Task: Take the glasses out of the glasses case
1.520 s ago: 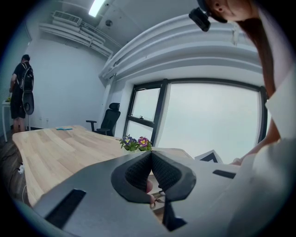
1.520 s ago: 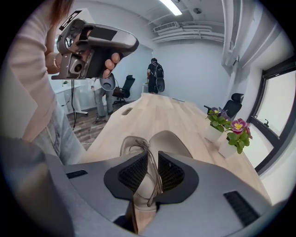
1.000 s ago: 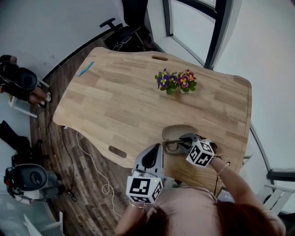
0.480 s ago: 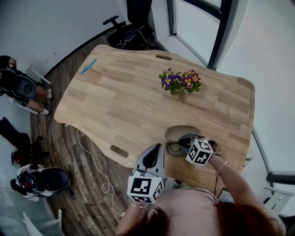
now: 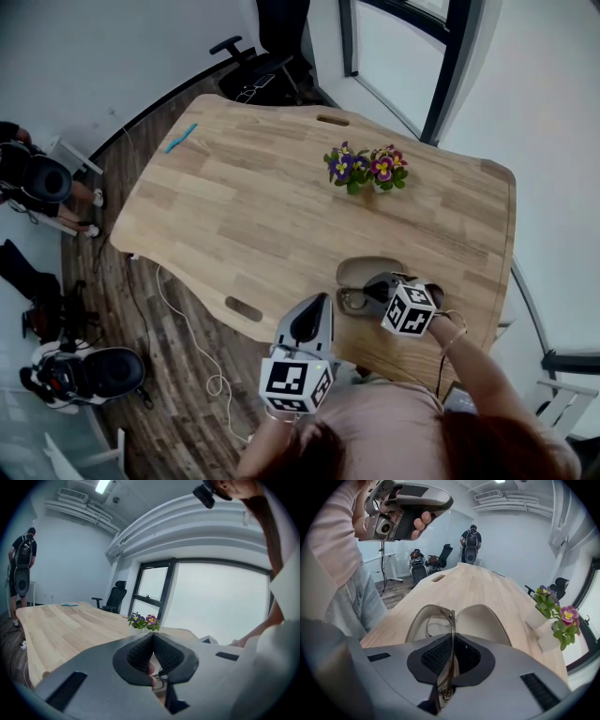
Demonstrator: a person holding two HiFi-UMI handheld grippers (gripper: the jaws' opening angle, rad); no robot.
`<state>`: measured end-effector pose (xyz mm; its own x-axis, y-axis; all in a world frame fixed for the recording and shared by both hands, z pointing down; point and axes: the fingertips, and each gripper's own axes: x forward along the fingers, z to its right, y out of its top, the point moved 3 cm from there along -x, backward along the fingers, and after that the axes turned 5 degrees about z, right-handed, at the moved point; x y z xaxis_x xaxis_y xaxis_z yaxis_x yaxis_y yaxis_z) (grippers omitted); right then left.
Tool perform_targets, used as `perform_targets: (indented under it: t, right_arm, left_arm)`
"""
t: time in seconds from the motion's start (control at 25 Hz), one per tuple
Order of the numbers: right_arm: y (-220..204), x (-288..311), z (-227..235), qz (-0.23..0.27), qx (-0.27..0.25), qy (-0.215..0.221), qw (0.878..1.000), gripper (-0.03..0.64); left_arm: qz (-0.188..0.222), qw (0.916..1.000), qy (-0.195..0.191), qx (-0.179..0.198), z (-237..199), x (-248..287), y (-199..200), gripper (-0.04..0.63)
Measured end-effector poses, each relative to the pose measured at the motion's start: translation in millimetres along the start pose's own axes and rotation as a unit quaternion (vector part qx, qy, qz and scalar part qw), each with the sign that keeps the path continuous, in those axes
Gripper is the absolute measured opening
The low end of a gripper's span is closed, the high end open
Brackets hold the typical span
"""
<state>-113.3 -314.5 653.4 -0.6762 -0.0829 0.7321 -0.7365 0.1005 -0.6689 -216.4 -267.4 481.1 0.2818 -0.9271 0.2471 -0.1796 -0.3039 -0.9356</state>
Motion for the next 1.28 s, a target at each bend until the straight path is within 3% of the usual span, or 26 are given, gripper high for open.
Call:
perform_targets:
  t: [0.56,1.28]
  right_arm:
    - [25,-33,7,0.029,-0.006,-0.066,0.997,0.012]
    - [49,-100,1,0.118,0.078,-0.155,0.978,0.012]
  left_arm:
    - [0.023,0.9995,0.0,0.022,4,-6,5,0.0]
    - [0.048,0.9985,0.021,0.017,21,-24,22,0.0]
